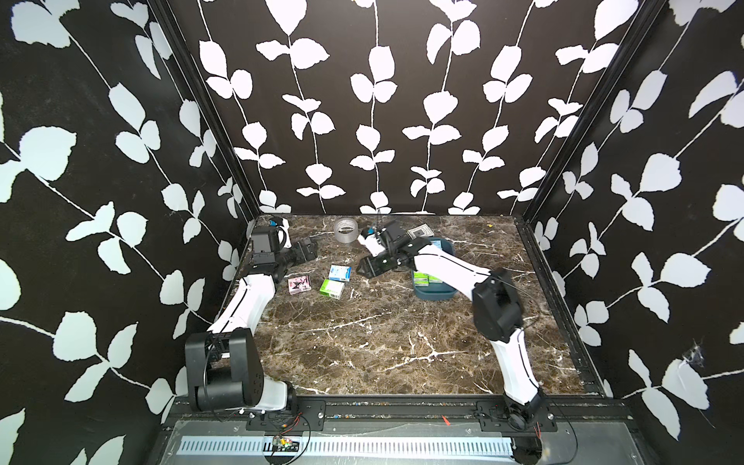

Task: Put the pocket tissues into the storage box
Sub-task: Pick up the pocket tissues from the center of the board.

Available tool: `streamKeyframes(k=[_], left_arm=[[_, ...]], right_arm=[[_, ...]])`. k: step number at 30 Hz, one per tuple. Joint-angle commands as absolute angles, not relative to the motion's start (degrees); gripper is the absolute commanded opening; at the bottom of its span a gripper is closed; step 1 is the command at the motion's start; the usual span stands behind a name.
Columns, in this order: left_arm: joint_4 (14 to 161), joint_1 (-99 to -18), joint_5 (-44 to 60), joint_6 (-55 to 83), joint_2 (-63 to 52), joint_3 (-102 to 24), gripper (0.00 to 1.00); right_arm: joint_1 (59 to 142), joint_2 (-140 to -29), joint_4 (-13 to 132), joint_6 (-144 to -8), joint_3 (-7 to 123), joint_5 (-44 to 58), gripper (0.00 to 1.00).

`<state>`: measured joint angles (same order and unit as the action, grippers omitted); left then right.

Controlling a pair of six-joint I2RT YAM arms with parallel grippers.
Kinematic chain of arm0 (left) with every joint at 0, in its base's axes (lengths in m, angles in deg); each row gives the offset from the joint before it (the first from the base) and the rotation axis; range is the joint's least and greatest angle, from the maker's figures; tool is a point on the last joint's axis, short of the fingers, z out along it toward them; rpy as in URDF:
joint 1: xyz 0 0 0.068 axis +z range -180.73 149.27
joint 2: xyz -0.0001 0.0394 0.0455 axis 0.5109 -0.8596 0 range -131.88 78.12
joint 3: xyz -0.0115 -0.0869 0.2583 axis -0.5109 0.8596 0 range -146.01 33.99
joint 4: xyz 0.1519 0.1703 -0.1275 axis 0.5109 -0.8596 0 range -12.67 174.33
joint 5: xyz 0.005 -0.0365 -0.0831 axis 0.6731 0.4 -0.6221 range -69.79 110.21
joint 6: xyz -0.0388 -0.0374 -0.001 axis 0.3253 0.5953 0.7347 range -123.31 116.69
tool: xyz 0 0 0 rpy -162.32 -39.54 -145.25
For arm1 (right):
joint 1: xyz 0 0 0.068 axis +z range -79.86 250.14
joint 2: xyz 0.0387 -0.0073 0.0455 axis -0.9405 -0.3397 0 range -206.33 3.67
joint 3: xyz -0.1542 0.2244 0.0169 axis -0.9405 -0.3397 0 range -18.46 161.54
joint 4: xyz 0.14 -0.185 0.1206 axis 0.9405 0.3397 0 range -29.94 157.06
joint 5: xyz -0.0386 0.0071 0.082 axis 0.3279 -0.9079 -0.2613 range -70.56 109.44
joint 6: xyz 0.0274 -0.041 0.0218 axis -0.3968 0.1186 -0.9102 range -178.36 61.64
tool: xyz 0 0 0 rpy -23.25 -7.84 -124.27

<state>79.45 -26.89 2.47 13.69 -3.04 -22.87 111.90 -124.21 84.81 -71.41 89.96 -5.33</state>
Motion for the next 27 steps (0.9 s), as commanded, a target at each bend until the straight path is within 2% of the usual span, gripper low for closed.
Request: streamKeyframes(k=[1,12,27], left_arm=[[79.2,-25.5,1.1,14.4,0.2,-22.1,0.99],[79.4,-24.3,-0.9,14.2,0.8,-21.3,0.99],[81.3,-24.3,-4.8,15.2,0.9,-20.8,0.99]], right_arm=[[112.9,-127.3,85.0,-69.2,96.1,-8.6,0.60],[116.0,-140.0,93.1,-67.7,112.9,-11.3,0.61],[116.8,-146.5,95.1,-69.4,120.7,-10.3,0.61]])
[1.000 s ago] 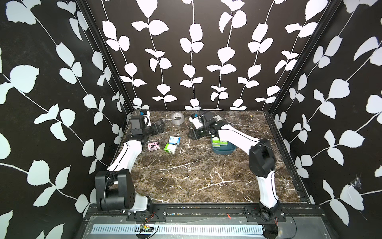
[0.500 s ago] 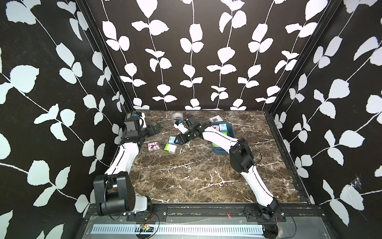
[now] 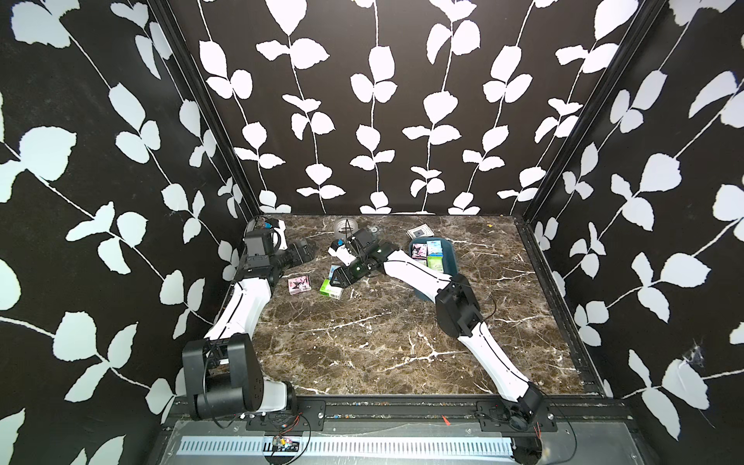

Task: Put the pocket tissues into the storage box
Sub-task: Pick up the pocket tissues from the center of the board.

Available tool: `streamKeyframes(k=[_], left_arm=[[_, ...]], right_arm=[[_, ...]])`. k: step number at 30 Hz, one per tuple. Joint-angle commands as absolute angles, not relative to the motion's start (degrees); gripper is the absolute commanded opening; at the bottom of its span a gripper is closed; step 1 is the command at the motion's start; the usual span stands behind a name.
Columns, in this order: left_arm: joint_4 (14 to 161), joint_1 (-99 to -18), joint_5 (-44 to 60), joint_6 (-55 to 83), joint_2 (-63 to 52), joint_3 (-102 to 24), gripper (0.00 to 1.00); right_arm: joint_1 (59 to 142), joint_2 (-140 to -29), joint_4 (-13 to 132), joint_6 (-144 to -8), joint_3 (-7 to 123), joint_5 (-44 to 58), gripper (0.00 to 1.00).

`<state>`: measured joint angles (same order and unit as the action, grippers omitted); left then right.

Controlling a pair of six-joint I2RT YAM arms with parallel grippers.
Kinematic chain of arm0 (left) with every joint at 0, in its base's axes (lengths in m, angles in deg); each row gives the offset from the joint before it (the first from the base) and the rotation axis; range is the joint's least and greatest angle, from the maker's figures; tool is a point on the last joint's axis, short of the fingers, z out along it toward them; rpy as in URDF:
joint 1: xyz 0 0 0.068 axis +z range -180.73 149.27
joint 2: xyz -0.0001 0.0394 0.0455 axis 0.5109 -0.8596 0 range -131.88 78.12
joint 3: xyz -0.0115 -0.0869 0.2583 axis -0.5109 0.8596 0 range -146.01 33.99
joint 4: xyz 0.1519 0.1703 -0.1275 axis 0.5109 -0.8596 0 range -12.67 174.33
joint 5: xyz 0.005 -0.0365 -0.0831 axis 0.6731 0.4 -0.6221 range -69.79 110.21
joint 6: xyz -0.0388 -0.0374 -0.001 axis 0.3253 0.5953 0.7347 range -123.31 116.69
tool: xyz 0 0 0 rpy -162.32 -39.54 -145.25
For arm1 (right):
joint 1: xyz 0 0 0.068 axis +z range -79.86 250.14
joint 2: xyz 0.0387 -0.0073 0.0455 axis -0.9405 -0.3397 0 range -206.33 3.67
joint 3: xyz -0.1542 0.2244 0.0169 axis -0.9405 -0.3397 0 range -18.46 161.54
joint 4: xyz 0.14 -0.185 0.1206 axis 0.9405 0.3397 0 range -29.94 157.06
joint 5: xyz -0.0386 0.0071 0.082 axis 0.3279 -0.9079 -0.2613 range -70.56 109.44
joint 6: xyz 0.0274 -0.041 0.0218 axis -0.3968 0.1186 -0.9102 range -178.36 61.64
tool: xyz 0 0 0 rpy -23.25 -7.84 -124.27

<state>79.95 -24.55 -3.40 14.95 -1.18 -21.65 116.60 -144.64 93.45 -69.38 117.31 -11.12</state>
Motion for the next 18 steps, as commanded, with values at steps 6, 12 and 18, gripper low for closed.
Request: streamKeyframes(k=[6,12,18], left_arm=[[81.4,-24.3,-4.9,14.7,1.5,-20.6,0.99],[81.2,-24.3,-4.6,14.4,1.7,-20.5,0.99],[81.1,-24.3,-4.4,14.3,1.9,-20.5,0.99]], right_arm=[[116.9,-147.8,95.1,-69.3,121.9,-10.5,0.60],[117.3,-148.9,95.6,-69.5,123.1,-11.2,0.60],[117.7,-149.7,95.8,-70.3,123.3,-11.5,0.58]])
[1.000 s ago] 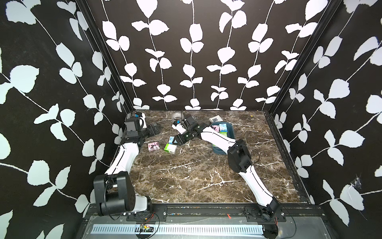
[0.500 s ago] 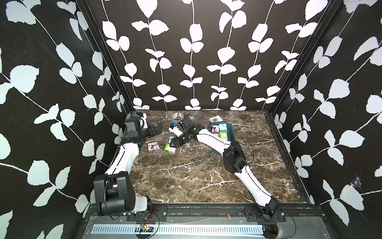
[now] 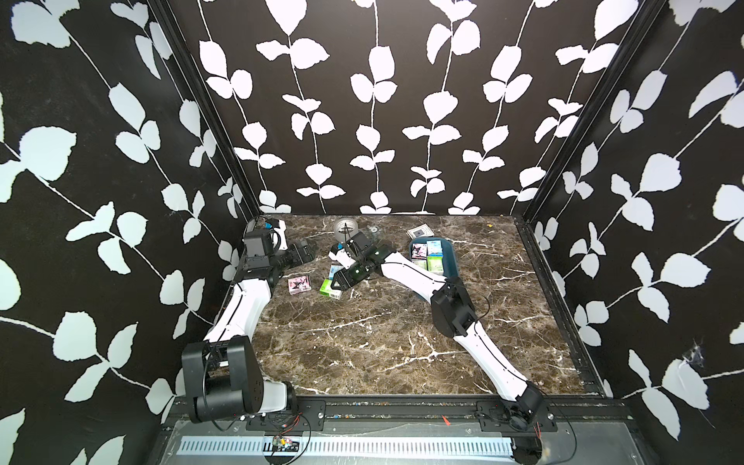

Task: Put the pocket tissues into the storage box
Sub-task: Pick up the pocket tissues from the center of the board.

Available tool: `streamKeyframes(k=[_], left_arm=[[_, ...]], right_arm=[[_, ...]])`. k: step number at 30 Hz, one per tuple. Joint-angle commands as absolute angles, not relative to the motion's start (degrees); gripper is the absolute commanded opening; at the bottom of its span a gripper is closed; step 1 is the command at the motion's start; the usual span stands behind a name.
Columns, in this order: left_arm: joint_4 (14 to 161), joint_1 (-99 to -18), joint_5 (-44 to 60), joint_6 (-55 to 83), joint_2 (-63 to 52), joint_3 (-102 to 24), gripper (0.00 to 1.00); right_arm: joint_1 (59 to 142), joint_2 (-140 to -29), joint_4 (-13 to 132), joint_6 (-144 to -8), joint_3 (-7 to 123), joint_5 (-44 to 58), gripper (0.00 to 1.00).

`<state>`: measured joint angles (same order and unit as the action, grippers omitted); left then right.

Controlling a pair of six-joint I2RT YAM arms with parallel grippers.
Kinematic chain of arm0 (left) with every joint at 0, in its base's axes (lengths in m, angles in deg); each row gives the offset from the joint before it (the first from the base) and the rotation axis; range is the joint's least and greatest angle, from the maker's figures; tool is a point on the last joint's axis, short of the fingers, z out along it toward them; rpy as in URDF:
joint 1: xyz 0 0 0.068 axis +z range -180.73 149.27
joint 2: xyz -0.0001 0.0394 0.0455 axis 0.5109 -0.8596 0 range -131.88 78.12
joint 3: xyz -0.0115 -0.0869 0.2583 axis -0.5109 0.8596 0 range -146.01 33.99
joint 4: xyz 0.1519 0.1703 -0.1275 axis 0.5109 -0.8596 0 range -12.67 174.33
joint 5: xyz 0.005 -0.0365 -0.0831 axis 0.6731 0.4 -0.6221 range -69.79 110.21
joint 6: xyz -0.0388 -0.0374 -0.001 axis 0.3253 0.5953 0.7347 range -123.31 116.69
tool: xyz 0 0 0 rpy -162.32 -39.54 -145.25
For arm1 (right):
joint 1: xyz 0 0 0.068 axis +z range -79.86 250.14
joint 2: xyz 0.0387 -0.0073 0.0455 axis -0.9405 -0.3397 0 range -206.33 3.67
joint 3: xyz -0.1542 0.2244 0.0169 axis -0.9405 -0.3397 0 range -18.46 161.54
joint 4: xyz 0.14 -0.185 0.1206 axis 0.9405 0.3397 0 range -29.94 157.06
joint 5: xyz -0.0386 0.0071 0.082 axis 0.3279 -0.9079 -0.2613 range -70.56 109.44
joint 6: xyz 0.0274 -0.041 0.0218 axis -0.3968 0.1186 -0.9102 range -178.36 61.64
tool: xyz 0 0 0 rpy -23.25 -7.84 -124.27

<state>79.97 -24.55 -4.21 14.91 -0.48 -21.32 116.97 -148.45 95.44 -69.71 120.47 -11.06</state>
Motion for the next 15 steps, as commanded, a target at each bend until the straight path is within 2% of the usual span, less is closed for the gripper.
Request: streamKeyframes(k=[1,9,15], left_arm=[[81.1,-24.3,-4.3,14.1,2.1,-20.5,0.99],[80.1,-24.3,-3.3,13.0,2.7,-20.5,0.99],[80.4,-24.3,-3.3,13.2,2.7,-20.4,0.99]], right_arm=[[117.8,-149.9,95.8,-70.5,123.4,-11.7,0.57],[118.5,-150.8,96.8,-70.3,124.1,-11.1,0.53],[118.6,-151.4,98.2,-70.1,124.0,-10.1,0.45]])
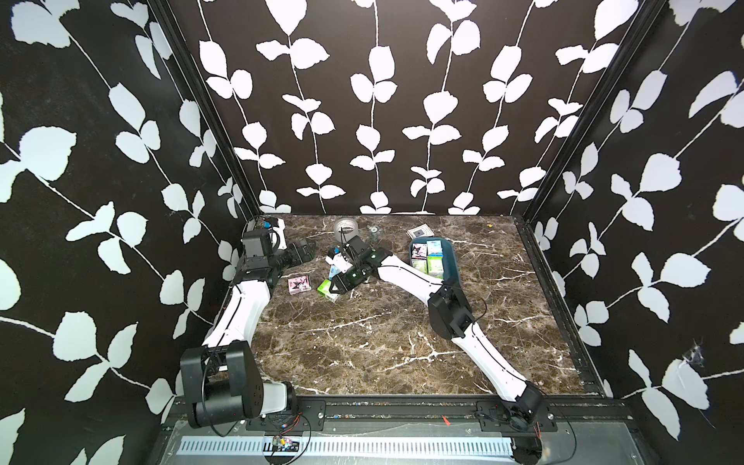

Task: Put the pocket tissues into the storage box
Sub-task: Pick up the pocket tissues from the center of the board.

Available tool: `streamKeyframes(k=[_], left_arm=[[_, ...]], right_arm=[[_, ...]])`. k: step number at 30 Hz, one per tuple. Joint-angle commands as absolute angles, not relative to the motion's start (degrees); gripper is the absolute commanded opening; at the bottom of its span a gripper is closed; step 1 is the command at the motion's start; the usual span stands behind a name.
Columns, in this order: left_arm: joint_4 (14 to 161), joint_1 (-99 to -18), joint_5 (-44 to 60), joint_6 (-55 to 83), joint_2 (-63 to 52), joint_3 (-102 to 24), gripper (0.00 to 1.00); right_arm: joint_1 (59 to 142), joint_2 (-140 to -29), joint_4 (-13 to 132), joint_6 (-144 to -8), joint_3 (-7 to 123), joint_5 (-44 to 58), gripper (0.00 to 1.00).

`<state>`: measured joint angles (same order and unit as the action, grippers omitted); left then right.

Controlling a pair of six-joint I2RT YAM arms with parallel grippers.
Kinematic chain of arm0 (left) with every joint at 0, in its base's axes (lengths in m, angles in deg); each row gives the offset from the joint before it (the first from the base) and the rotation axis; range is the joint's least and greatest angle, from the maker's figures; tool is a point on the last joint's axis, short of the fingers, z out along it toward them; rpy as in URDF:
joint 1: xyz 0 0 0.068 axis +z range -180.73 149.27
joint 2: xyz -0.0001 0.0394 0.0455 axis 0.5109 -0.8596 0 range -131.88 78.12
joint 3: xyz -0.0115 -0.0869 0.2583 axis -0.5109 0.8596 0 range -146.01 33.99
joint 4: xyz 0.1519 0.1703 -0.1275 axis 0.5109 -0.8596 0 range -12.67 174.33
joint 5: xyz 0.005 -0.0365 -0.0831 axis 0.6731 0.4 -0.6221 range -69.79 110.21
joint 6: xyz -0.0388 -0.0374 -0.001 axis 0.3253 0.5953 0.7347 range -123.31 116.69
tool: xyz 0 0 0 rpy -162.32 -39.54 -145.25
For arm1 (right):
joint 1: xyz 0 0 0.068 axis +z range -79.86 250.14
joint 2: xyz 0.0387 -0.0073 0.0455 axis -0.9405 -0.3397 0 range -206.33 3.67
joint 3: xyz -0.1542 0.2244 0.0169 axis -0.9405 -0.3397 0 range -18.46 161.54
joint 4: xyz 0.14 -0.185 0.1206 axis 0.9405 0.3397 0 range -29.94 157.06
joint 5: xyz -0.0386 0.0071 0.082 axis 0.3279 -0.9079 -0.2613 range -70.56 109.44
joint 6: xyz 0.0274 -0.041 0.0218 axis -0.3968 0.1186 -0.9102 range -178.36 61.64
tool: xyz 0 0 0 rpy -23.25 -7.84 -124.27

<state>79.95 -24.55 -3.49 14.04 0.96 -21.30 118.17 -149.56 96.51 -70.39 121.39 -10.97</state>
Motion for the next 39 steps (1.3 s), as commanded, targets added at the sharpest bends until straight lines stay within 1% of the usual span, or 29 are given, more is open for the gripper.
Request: streamKeyframes(k=[1,4,10,11,13,18,25,29,32,39], left_arm=[[80.3,-24.4,-3.3,13.2,2.7,-20.4,0.99],[80.2,-24.4,-3.3,13.1,2.9,-20.5,0.99],[79.5,-24.3,-2.7,12.4,3.2,-20.7,0.99],[79.5,-24.3,-2.7,12.4,3.2,-20.8,0.99],[79.5,-24.3,-2.7,12.4,3.2,-20.8,0.99],[79.3,-24.4,-2.8,12.4,3.3,-21.3,0.99],[79.0,-24.3,-4.4,13.2,3.0,-22.5,0.99],[80.7,-25.1,-5.6,14.6,2.2,-22.4,0.99],[81.2,-27.2,-5.3,14.0,1.7,-22.5,0.99],[82.9,-31.8,-4.8,13.0,-1.0,-23.7,0.99]], right_arm=[[118.6,-151.4,98.4,-69.9,123.9,-9.9,0.44],[118.8,-151.4,99.3,-69.2,123.4,-8.7,0.38],[119.2,-150.4,100.2,-68.1,121.1,-6.3,0.21],[119.2,-150.2,100.1,-68.2,120.8,-5.7,0.17],[119.2,-149.7,100.2,-68.0,120.2,-5.0,0.01],[119.1,-146.2,98.9,-67.6,116.1,-5.2,0.00],[116.6,-133.3,88.9,-67.9,103.2,-9.6,0.00],[113.0,-125.3,86.5,-67.6,96.3,-10.2,0.00],[109.1,-118.1,86.2,-65.7,89.6,-9.1,0.00],[100.1,-101.8,91.5,-58.3,74.8,-1.8,0.00]])
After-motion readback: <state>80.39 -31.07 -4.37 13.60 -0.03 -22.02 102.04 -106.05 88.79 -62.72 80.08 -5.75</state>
